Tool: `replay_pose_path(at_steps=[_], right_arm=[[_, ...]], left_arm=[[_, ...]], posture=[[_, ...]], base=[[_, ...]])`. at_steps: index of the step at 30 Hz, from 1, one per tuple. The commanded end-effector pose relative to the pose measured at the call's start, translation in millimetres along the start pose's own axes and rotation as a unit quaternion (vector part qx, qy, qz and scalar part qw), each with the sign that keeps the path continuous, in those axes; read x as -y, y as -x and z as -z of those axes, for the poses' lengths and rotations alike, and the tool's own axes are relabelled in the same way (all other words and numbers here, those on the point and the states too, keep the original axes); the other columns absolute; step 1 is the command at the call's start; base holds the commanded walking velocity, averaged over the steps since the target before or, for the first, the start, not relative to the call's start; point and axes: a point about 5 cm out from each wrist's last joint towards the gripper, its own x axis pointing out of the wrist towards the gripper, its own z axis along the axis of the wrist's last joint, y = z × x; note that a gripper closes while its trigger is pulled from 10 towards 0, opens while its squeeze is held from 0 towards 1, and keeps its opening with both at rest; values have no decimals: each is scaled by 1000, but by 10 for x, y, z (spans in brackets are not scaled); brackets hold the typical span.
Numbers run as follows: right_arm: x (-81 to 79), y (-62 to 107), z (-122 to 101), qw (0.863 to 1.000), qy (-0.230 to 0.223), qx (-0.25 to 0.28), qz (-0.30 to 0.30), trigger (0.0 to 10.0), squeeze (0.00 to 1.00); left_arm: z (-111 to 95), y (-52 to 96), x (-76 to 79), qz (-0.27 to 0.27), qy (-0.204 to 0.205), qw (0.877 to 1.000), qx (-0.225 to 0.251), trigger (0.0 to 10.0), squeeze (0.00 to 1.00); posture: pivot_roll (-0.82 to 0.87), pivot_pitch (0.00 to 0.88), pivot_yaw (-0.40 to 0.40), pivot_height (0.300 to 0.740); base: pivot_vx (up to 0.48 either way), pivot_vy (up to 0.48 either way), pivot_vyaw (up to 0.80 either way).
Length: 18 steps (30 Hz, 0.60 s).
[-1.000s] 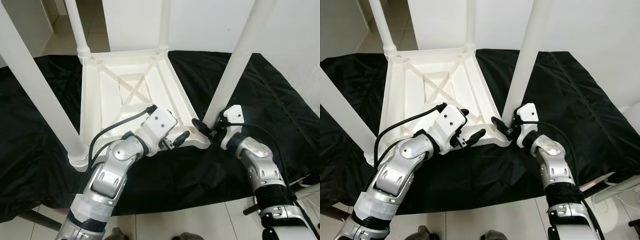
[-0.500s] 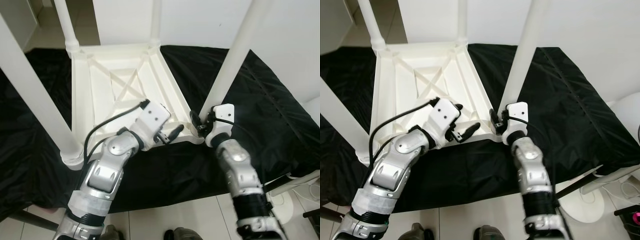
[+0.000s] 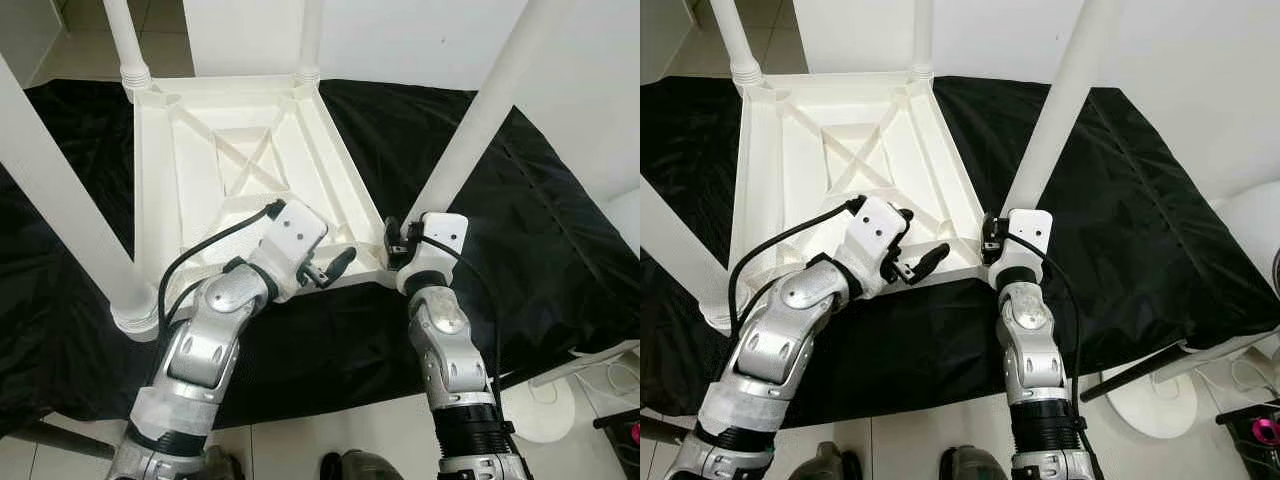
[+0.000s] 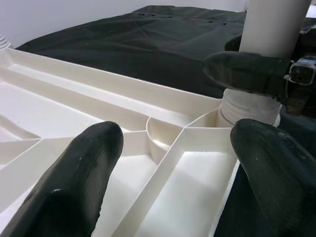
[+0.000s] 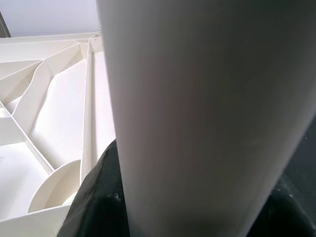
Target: Building children table
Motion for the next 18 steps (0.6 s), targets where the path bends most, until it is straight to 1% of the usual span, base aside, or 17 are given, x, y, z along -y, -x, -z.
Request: replay_pose_path(at_steps=[1,2,3,5,6,8,9,10,11,13,14,15,16,17,18], right_arm=[[-6,12,119,999,0,-36,0,10000,0],[-15,15,94,999,-1,-32,-6,10000,1000],[-15,15,94,999,-1,-32,-6,10000,1000],[12,40,35,999,13,-15,-34,10000,1000],[12,40,35,999,13,-15,-34,10000,1000],[49,75,8,998,25,-5,-64,10000,1000],[49,75,8,998,25,-5,-64,10000,1000],[111,118,-18,995,25,-1,-99,10000,1000],[111,118,-18,995,25,-1,-99,10000,1000],[173,149,-39,992,33,3,-123,10000,1000],[173,149,-39,992,33,3,-123,10000,1000],[207,162,-46,987,43,1,-155,10000,1000],[237,170,-61,982,50,1,-183,10000,0],[237,170,-61,982,50,1,-183,10000,0],[267,168,-74,977,56,1,-206,10000,0]], left_arm=[[-24,18,-59,-72,-5,997,9,10000,0],[-25,42,-72,-75,-4,997,12,10000,0],[-25,42,-72,-75,-4,997,12,10000,0],[-45,61,-73,-67,-6,997,20,10000,0],[-45,61,-73,-67,-6,997,20,10000,0],[-55,55,-72,-61,-7,998,23,10000,0],[-55,55,-72,-61,-7,998,23,10000,0],[-56,43,-72,-56,-6,998,23,10000,0],[-56,43,-72,-56,-6,998,23,10000,0],[-55,39,-67,-55,-5,998,23,10000,0],[-55,39,-67,-55,-5,998,23,10000,0],[-55,33,-59,-53,-3,998,23,10000,0],[-55,32,-49,-50,-2,999,23,10000,0],[-55,32,-49,-50,-2,999,23,10000,0],[-55,25,-42,-47,-1,999,22,10000,0]], posture=[[-52,105,-68,740],[-48,106,-63,740],[-48,106,-63,740],[-51,101,-55,740],[-51,101,-55,740],[-53,99,-54,740],[-53,99,-54,740],[-58,95,-50,740],[-58,95,-50,740],[-64,94,-50,740],[-64,94,-50,740],[-68,94,-50,740],[-72,94,-51,740],[-72,94,-51,740],[-72,94,-51,740]], base=[[0,0,0],[0,0,0],[0,0,0],[0,0,0],[0,0,0],[0,0,0],[0,0,0],[0,0,0],[0,0,0],[0,0,0],[0,0,0],[0,0,0],[0,0,0],[0,0,0],[0,0,0]])
